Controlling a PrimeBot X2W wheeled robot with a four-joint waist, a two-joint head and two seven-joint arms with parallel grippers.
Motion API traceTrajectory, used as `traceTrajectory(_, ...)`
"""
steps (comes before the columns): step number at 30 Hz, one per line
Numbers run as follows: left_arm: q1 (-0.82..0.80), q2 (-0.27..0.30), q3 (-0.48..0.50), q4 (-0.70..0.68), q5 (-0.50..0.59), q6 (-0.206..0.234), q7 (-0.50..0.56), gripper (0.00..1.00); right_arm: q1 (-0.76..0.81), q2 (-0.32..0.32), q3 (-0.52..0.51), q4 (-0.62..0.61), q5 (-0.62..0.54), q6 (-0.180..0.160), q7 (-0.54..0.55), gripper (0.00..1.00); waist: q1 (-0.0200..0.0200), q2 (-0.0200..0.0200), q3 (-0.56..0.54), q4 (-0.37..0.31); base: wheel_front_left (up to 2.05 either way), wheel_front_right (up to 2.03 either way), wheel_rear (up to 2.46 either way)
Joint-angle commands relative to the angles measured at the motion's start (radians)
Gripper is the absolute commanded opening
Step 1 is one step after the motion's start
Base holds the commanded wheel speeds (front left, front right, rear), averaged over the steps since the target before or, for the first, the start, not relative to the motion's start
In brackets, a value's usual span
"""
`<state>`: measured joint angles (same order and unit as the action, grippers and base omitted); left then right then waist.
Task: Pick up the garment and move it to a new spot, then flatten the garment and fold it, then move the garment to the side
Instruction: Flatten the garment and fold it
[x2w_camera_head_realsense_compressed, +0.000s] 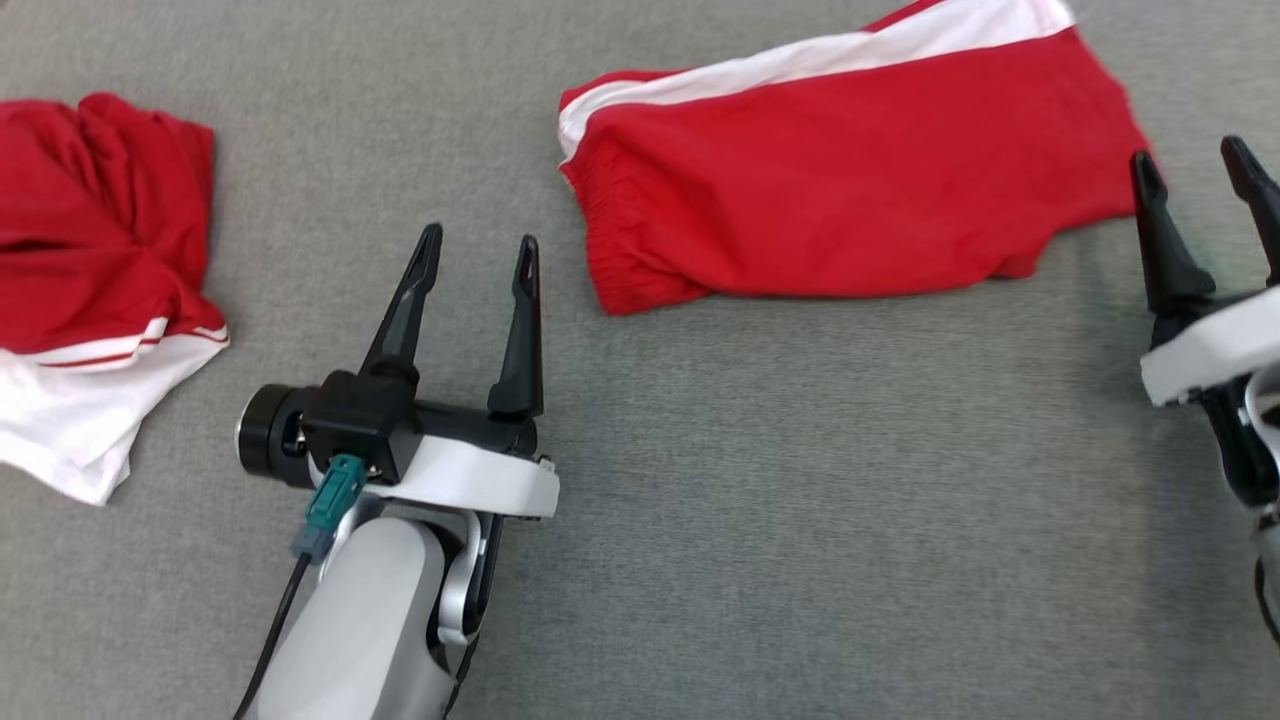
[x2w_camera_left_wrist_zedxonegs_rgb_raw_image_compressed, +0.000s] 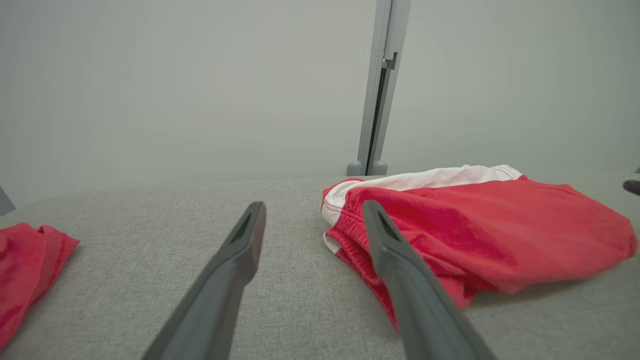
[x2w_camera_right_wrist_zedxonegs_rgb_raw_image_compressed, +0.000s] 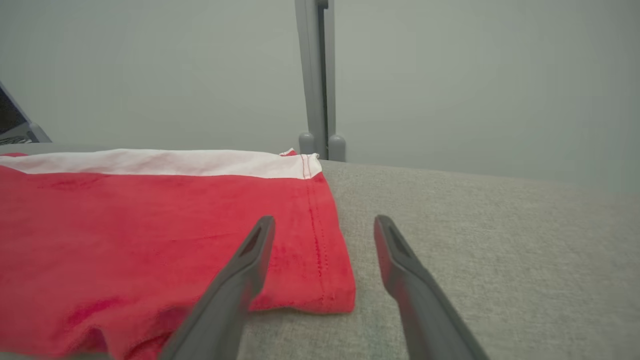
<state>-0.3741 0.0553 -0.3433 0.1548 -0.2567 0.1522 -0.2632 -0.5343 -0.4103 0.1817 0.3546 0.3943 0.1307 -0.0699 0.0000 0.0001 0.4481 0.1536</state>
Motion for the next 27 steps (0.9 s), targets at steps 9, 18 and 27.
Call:
traceTrajectory(9, -0.051, -0.003, -0.028, -0.007, -0.017, 0.008, -0.002, 1.00, -0.185, -0.025, 0.137, 0.257, 0.119, 0.000, 0.090, 1.00, 0.0000, -0.0001, 0.072, 0.059, 0.00, 0.00, 0.00)
traceTrajectory(18, -0.054, -0.003, -0.033, 0.000, -0.015, 0.020, -0.002, 1.00, -0.237, -0.008, 0.252, 0.322, 0.272, 0.000, 0.128, 0.00, 0.0000, -0.0001, 0.058, 0.036, 0.00, 0.00, 0.00)
traceTrajectory(27, -0.027, -0.003, -0.014, 0.003, 0.005, 0.016, -0.002, 1.00, -0.164, -0.011, 0.312, 0.273, 0.372, 0.000, -0.012, 0.00, 0.0000, -0.0001, 0.026, -0.001, 0.00, 0.00, 0.00)
